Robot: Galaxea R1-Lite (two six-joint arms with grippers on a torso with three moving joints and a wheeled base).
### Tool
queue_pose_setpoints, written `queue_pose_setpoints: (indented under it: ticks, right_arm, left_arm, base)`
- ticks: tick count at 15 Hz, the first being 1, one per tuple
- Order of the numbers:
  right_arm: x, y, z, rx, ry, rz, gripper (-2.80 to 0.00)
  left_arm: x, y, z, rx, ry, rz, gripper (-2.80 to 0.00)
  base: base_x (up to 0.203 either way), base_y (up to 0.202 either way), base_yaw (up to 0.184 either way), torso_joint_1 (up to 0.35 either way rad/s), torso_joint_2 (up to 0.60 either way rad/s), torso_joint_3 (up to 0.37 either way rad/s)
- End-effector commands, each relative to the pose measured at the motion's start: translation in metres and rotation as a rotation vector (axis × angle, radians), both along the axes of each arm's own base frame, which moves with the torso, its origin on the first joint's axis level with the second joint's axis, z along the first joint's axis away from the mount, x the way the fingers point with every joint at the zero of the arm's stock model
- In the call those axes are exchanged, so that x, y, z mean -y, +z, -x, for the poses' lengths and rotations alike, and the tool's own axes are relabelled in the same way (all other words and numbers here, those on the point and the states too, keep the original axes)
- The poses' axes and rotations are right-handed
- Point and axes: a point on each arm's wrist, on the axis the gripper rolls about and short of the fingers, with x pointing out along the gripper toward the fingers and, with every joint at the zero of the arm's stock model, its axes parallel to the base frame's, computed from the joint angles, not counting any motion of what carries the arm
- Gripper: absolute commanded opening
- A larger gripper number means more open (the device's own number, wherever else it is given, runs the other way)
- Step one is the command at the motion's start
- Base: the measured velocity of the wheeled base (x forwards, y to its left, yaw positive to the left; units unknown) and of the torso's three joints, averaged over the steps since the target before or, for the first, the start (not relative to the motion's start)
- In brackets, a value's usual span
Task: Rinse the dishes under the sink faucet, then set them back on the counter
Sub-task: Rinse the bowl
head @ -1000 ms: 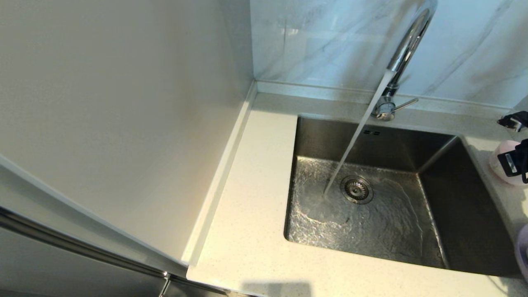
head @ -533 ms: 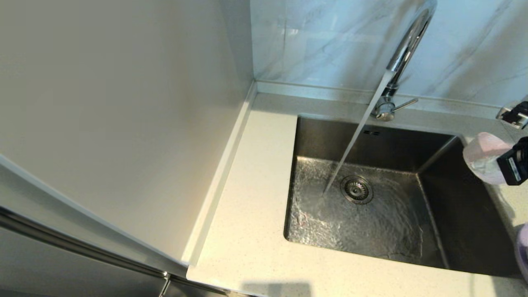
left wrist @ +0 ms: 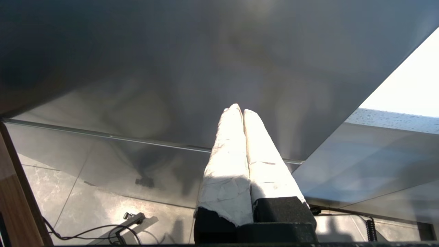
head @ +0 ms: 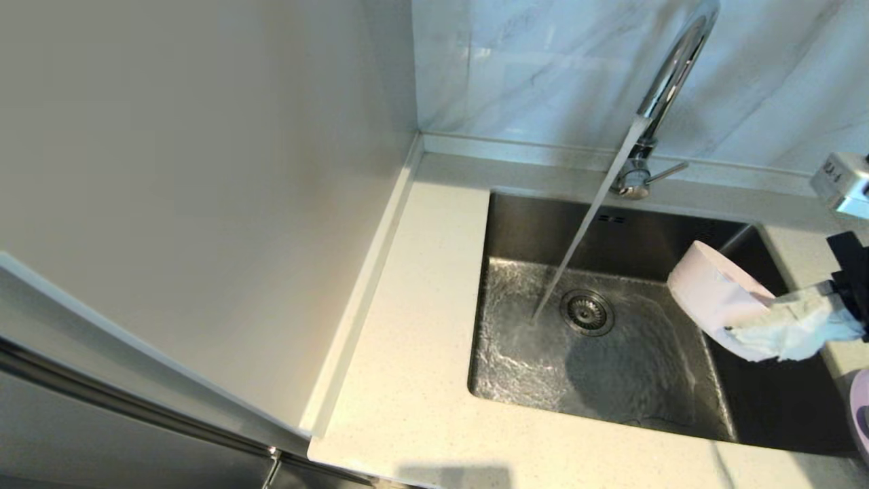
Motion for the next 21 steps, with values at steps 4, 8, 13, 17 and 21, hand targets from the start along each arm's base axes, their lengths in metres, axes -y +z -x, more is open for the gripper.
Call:
queue_pose_setpoints:
  ticks: [4,8,13,17,21]
  right_arm:
    - [-0.055,0.022,0.027,-0.298,-0.041,-0.092,-2.80]
    - [-0.091,0.021,-0.004,-0.270,-0.257,-0.147,-2.80]
    - [-0.122,0.023,-0.020,-0.141,-0.356,-0.137,-2.80]
    - [-0.142,0.029,-0.020,-0.037,-0.445,-0.106,-2.80]
    - [-0.151,0.025,-0.032,0.054,-0.582,-0.042,-2.80]
  left_arm:
    - [0.000,0.000,0.000,0.000,-0.001,0.000,-2.80]
    - [0.000,0.000,0.000,0.000,0.000,0.000,-2.80]
    - [0.000,0.000,0.000,0.000,0.000,0.000,-2.80]
    - [0.000,0.000,0.000,0.000,0.000,0.000,-2.80]
    - [0.000,0.000,0.000,0.000,-0.001,0.000,-2.80]
  base:
    - [0.000,0.000,0.000,0.000,0.00,0.000]
    - [0.000,0.000,0.000,0.000,0.00,0.000]
    - [0.000,0.000,0.000,0.000,0.00,0.000]
    - [0.000,0.000,0.000,0.000,0.00,0.000]
    - [0.000,0.000,0.000,0.000,0.00,0.000]
